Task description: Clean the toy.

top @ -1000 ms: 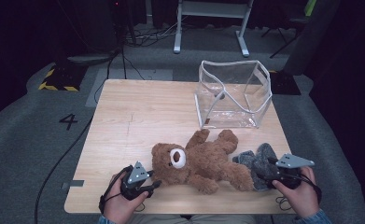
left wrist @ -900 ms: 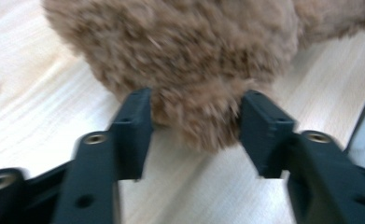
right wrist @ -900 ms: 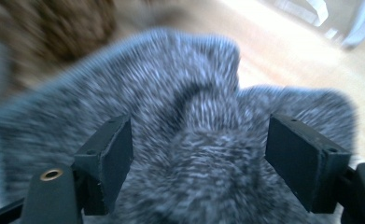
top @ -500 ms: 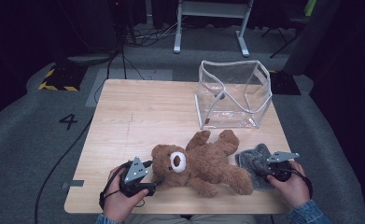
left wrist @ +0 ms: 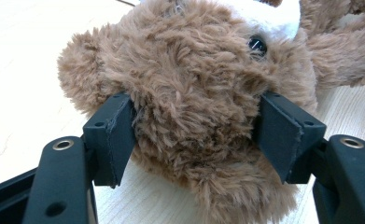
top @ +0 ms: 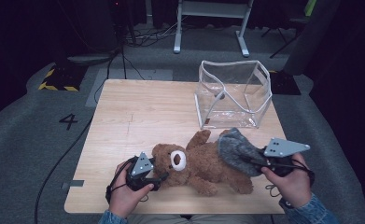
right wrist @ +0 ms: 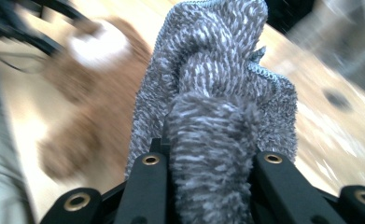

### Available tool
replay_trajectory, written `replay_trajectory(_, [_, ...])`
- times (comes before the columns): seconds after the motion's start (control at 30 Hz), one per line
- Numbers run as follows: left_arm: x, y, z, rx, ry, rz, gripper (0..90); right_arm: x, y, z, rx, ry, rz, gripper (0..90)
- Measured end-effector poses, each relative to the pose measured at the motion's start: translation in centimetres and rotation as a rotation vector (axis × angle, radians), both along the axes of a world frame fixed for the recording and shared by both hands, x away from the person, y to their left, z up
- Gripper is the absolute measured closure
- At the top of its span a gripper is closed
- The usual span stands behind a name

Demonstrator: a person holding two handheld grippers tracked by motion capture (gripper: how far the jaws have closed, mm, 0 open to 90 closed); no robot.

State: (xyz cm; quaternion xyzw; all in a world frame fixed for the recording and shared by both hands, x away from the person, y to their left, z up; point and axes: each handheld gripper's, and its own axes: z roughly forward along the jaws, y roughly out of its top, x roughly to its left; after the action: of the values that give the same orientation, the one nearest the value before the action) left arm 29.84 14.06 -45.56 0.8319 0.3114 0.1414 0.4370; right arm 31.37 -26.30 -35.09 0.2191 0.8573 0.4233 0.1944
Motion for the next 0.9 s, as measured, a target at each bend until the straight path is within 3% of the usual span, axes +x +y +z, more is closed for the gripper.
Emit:
replay_trajectory(0.1, [0.0,0.0,0.0,0.007,-0.008,0.002,31.9,-0.2,3.4,0.6,0.012,-0.001,0.104,74.6])
replay_trajectory(0.23, [-0.2,-0.1,0.3,0.022,-0.043,0.011,29.8,0.1,8.1,-0.1,0.011,-0.012,0.232,74.2])
replay_trajectory(0.33, [-0.3,-0.1,0.6,0.009,-0.085,0.01,29.6,0.4,11.2,-1.3,0.002,0.001,0.291,74.1])
replay_trajectory(0.47, [-0.1,-0.6,0.6,-0.02,-0.08,-0.019,29.5,1.3,13.9,-3.6,-0.05,0.031,0.339,72.9])
replay_trajectory(0.53, [0.0,-1.2,0.5,0.024,-0.085,-0.016,26.8,2.0,14.4,-4.8,-0.089,0.031,0.333,72.3])
replay_trajectory(0.63, [0.4,-1.6,0.4,0.042,-0.061,-0.016,27.1,2.5,14.1,-5.7,-0.121,0.042,0.308,72.1])
replay_trajectory(0.7, [0.5,-1.7,0.5,0.04,-0.051,-0.016,27.8,2.6,13.7,-5.9,-0.123,0.058,0.292,72.1])
replay_trajectory(0.73, [0.9,-2.0,0.5,0.035,-0.015,-0.001,28.3,2.6,13.5,-5.9,-0.126,0.061,0.284,72.1])
replay_trajectory(0.77, [1.1,-2.2,0.6,0.039,-0.003,-0.003,28.9,2.6,13.3,-5.9,-0.13,0.056,0.279,72.1])
replay_trajectory(0.9, [1.6,-2.7,0.6,0.064,0.008,-0.008,30.3,2.2,12.4,-5.7,-0.157,0.047,0.251,72.1])
